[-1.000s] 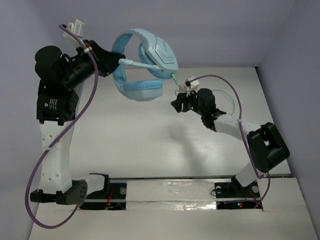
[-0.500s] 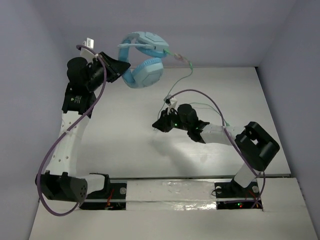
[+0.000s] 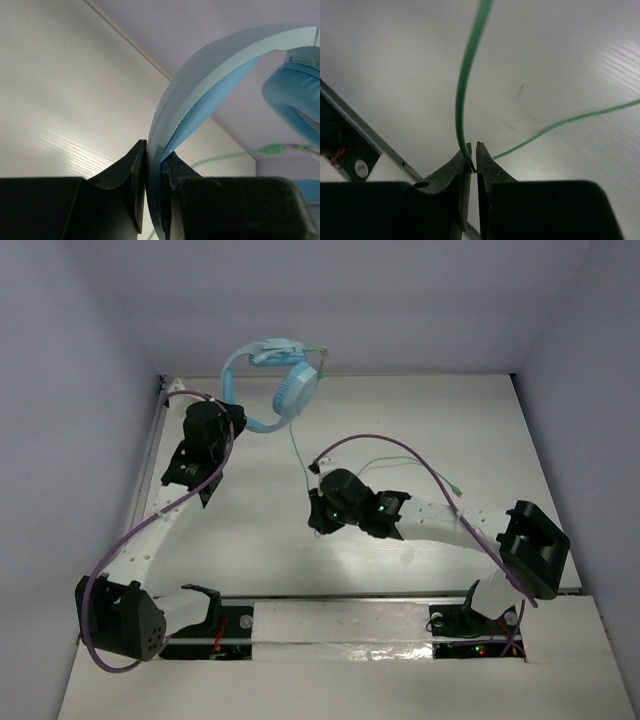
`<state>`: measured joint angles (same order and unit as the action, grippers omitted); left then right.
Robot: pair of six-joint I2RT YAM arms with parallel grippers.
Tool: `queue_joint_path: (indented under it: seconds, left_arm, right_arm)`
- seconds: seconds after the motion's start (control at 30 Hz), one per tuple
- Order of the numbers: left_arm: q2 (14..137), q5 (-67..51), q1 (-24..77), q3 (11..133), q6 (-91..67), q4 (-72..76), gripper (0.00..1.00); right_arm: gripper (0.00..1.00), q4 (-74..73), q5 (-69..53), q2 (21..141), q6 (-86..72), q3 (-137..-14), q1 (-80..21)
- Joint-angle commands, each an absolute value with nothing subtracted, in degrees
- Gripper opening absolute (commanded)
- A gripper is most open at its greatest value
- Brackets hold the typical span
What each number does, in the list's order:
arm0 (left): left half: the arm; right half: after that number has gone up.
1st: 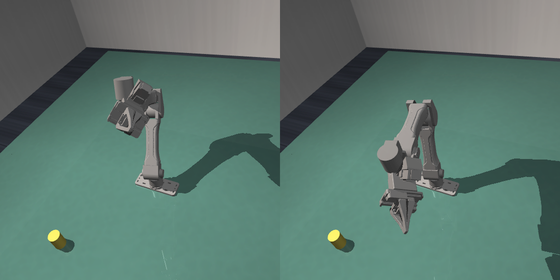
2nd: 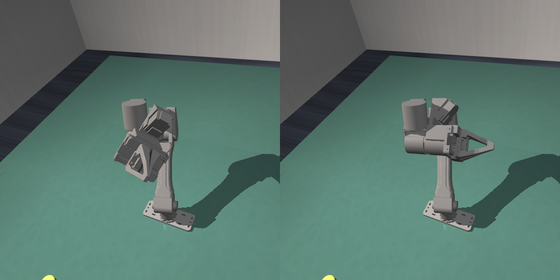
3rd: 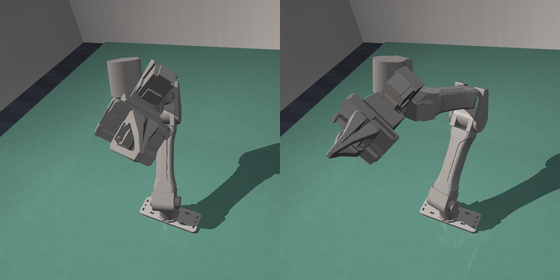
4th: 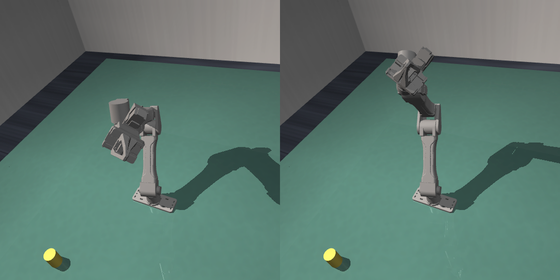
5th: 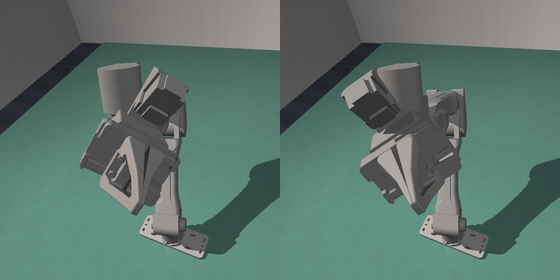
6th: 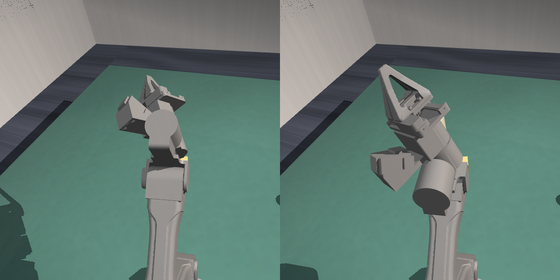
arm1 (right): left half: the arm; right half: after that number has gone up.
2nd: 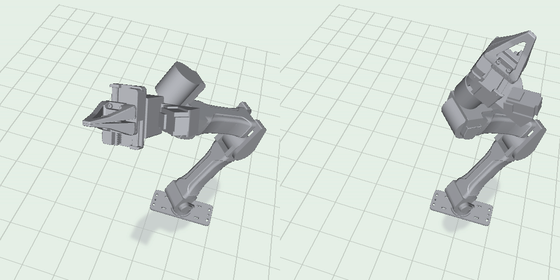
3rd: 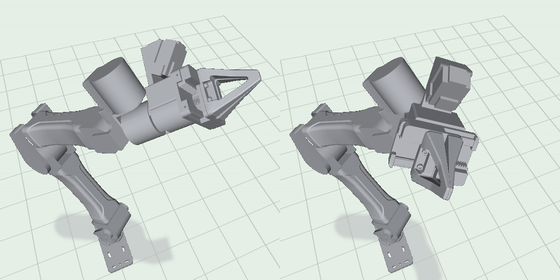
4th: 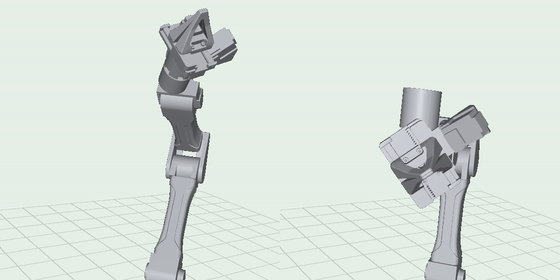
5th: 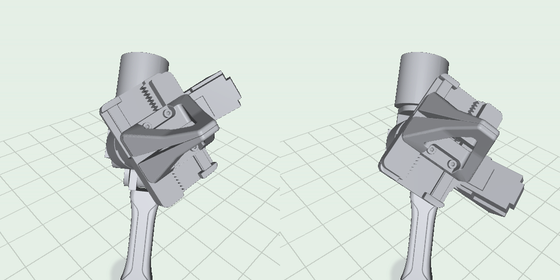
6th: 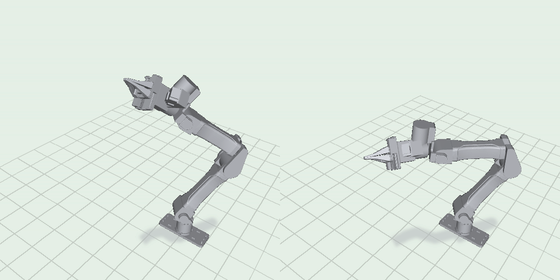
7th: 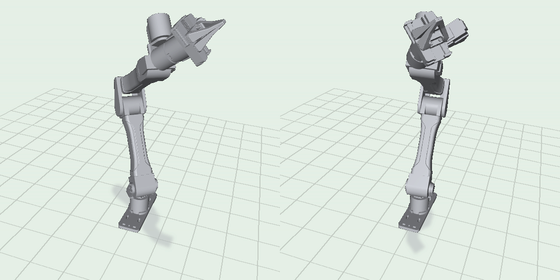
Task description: Wrap the headphones
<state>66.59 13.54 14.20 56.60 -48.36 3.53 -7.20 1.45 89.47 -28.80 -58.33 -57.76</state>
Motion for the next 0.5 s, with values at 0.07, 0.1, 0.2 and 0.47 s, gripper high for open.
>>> queue_joint_path:
  seconds: [0.07,0.1,0.2,0.47]
  left_arm:
    - [67.67,28.46,21.52,57.13,-46.5,13.8,0.0]
    - [69.33,31.0,22.58,57.13,-45.19,13.54,0.0]
    - [72.06,31.55,24.95,55.82,-43.86,13.71,0.0]
    - [73.04,31.47,33.82,49.59,-36.05,17.92,0.0]
  right_arm:
    - [0.14,-24.42,10.62,88.51,-27.16,-68.81,-67.66]
    - [0.14,-25.04,11.68,87.98,-26.9,-69.78,-68.55]
    - [0.13,-27.86,13.0,84.3,-26.02,-73.47,-69.7]
    - [0.11,-38.85,17.23,81.92,-18.82,-86.39,-69.7]
